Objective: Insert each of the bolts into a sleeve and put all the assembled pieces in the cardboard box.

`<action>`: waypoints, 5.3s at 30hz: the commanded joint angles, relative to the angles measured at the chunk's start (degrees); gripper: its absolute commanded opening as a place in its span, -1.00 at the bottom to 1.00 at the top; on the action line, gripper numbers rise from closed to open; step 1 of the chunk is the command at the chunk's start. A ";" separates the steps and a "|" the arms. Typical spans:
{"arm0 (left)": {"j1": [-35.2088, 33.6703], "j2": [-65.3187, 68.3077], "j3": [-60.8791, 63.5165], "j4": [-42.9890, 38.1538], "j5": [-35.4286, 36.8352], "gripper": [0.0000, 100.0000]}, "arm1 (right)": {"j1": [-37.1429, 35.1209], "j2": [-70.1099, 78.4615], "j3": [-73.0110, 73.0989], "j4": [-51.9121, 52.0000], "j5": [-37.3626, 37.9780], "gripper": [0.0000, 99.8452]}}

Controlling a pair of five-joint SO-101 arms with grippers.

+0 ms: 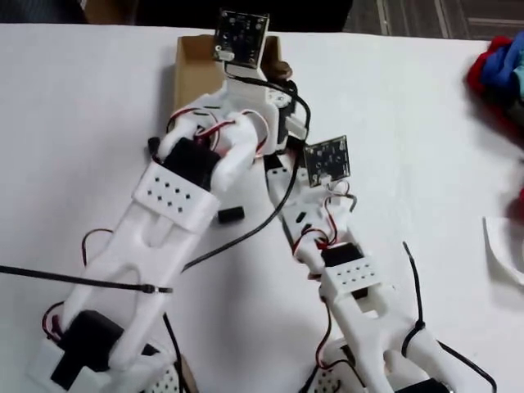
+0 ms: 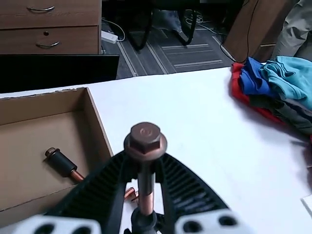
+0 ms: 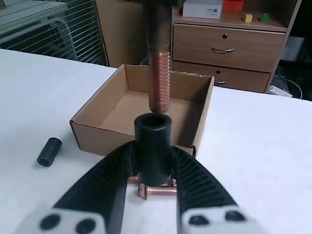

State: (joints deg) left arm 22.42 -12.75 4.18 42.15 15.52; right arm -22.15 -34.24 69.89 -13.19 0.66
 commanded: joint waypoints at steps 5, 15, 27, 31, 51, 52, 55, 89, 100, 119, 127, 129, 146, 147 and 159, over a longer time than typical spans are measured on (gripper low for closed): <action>0.18 -2.73 -1.63 -0.09 0.09 -0.95 | 0.57 -2.07 -1.14 -1.45 0.00 -0.96; -2.02 -2.73 1.01 -0.44 0.26 -0.95 | 0.57 -2.07 -1.14 -1.45 0.00 -0.96; -1.67 -2.64 7.34 -4.31 0.26 -0.95 | 0.57 -2.07 -1.14 -1.45 0.00 -0.96; -0.18 -2.73 8.75 -5.71 0.26 -0.95 | 0.57 -2.07 -1.14 -1.45 0.00 -0.96; 3.34 -2.73 9.27 -5.19 0.35 -0.95 | 0.66 -2.59 -1.49 -1.63 0.00 -0.96; 3.34 -2.73 9.10 -5.19 0.35 -0.95 | 0.66 -2.68 -1.49 -1.71 0.00 -0.96; 3.34 -2.73 8.75 -5.19 0.35 -0.95 | 1.01 -2.24 -1.49 -4.00 0.09 -0.96; -0.09 -3.34 3.65 1.67 3.60 -0.68 | 2.68 -2.15 -1.49 -4.35 0.09 -0.96; -1.76 -3.25 1.98 1.58 3.52 -0.68 | 2.77 -2.15 -1.49 -4.26 0.09 -0.96; -32.97 -3.16 3.91 19.08 3.43 -0.68 | 5.49 27.38 -56.53 47.25 -0.44 -0.96; -34.99 -3.25 13.58 18.81 3.43 -0.68 | 5.85 67.30 -115.16 70.55 -7.03 -0.96; -35.43 -3.25 14.81 18.73 3.34 -0.68 | 5.85 76.88 -130.37 73.36 -8.79 -0.96; -39.65 -3.08 17.98 18.73 -4.40 -0.68 | 3.91 105.19 -153.49 61.32 -8.88 -0.96; -39.65 -2.99 17.98 18.73 -4.40 -0.68 | 3.91 105.19 -153.14 61.23 -8.88 -0.96; -39.56 -2.81 18.07 18.81 -4.31 -0.68 | 3.30 105.27 -152.88 65.80 -8.62 -0.96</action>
State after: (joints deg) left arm -16.79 -13.54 22.46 60.62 11.56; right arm -18.29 72.66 -82.55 52.22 -7.96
